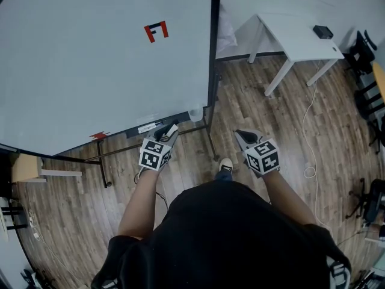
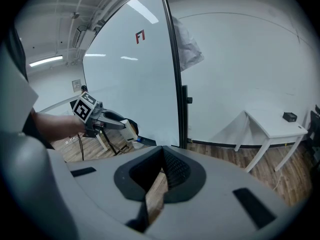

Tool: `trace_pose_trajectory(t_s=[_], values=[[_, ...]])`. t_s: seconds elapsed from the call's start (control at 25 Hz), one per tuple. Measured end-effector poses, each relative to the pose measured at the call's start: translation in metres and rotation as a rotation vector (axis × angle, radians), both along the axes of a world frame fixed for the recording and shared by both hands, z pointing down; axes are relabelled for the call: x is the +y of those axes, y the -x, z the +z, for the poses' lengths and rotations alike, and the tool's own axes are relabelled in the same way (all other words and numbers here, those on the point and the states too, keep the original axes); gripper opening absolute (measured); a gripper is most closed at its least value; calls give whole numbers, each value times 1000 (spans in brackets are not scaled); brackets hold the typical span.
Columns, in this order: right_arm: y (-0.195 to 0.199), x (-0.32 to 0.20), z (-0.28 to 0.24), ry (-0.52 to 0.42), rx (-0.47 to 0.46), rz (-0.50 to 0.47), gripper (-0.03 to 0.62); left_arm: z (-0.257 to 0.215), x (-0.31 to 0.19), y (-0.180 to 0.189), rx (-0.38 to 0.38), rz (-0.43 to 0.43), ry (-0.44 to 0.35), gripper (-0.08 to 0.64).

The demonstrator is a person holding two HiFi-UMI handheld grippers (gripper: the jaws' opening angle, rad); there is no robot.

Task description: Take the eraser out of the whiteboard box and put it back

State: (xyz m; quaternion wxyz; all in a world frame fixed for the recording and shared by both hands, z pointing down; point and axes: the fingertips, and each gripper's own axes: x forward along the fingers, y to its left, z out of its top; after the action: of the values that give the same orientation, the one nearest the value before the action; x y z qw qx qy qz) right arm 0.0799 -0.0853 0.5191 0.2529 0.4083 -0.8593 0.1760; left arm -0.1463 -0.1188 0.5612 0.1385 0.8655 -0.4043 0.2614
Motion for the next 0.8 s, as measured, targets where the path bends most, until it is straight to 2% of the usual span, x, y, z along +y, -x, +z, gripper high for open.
trace_pose_trajectory(t_s=[0.8], values=[[-1, -15, 3, 13, -5, -12, -6, -9, -19, -11, 5, 3, -10, 150]])
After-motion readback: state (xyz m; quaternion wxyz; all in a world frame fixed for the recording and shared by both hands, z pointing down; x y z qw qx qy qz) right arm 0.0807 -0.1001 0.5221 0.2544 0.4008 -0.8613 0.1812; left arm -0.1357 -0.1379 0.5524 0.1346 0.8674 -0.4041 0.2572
